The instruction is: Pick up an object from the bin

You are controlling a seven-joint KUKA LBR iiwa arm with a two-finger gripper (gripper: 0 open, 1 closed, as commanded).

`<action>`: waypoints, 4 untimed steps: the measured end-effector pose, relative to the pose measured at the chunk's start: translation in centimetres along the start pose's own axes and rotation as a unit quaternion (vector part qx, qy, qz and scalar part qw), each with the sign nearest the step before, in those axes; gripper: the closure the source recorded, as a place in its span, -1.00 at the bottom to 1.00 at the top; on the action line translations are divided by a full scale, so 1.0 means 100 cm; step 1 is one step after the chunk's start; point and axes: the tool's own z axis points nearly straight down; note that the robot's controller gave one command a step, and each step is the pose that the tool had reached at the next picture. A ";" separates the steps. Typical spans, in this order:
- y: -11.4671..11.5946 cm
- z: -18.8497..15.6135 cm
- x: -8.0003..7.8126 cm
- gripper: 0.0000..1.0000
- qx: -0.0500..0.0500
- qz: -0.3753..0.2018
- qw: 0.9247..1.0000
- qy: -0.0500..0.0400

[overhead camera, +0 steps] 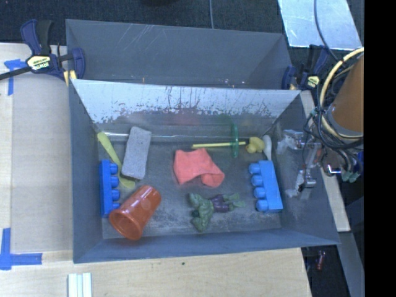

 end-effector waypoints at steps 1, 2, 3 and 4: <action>0.001 -0.005 -0.002 -1.00 0.001 -0.002 1.000 -0.005; 0.043 0.060 -0.047 -1.00 0.001 0.010 1.000 -0.008; 0.059 0.086 -0.045 -1.00 0.001 0.001 1.000 -0.004; 0.098 0.131 -0.061 -1.00 0.000 0.031 0.999 -0.009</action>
Offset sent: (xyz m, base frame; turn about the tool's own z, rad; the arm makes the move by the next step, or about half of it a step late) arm 0.0520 0.0509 -0.0749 0.0204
